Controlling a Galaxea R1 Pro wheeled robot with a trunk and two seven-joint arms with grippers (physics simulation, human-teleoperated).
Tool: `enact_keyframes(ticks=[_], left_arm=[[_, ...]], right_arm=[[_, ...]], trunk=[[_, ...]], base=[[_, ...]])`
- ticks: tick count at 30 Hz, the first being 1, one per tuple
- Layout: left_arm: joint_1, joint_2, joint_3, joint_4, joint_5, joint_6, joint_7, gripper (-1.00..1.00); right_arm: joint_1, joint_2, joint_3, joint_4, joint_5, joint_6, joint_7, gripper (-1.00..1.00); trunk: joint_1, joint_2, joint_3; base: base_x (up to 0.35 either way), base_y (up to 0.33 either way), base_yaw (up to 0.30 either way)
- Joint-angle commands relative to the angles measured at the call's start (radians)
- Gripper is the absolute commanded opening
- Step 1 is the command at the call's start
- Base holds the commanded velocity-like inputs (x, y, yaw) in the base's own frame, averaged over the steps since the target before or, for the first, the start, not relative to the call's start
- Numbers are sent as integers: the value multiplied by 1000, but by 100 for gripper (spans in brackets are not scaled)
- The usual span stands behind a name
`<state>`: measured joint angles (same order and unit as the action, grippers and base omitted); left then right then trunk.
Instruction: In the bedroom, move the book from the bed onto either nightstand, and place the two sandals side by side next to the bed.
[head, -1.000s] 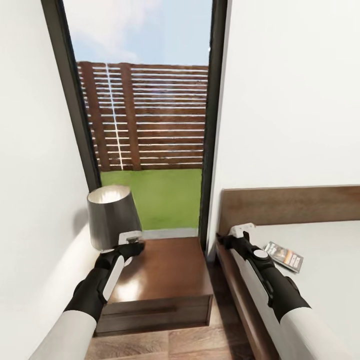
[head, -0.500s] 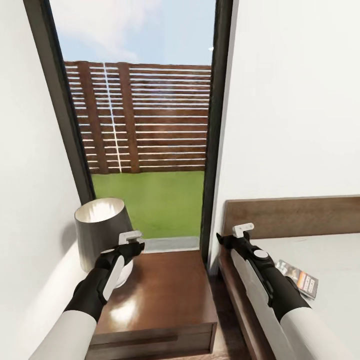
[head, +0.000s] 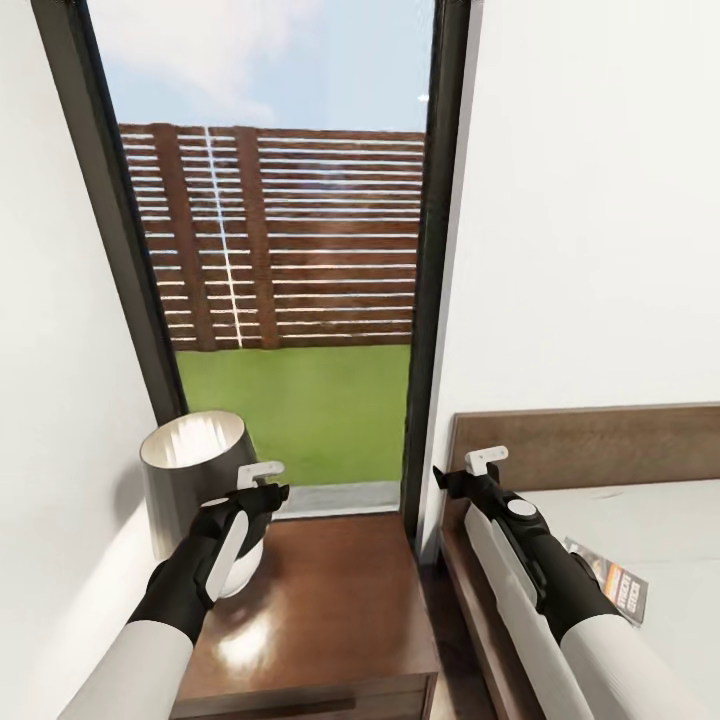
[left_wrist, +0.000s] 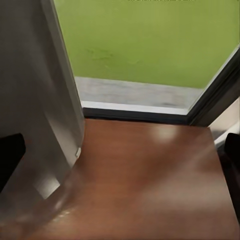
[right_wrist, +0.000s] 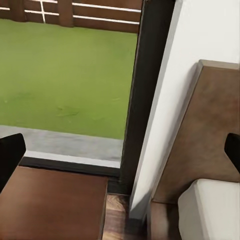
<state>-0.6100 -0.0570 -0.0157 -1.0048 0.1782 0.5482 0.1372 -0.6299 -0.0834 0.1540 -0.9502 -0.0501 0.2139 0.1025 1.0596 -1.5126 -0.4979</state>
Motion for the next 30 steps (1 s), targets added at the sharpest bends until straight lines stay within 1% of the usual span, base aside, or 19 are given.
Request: enact_keyframes(ticks=[1, 11, 17, 22, 30], left_arm=[[-1, 0, -2, -1, 11, 4, 9, 100], [-1, 0, -1, -1, 11, 4, 7, 100], [-1, 0, -1, -1, 11, 4, 6, 100], [-1, 0, -1, -1, 11, 4, 5, 100], [-1, -1, -1, -1, 11, 4, 5, 100]], right_arm=[[-1, -1, 2, -1, -5, 6, 0, 100], [-1, -1, 2, 0, -6, 6, 2, 100], [-1, -1, 2, 1, -7, 6, 3, 100], [-1, -1, 2, 1, -7, 6, 3, 100], [-1, -1, 1, 1, -7, 6, 2, 100]], trunk=[[-4, 7, 2], [-42, 77, 33], [-65, 119, 52], [-84, 154, 68], [-115, 210, 93]], base=[[2, 0, 0], [4, 0, 0], [179, 0, -21], [237, 0, -201], [45, 0, -269]])
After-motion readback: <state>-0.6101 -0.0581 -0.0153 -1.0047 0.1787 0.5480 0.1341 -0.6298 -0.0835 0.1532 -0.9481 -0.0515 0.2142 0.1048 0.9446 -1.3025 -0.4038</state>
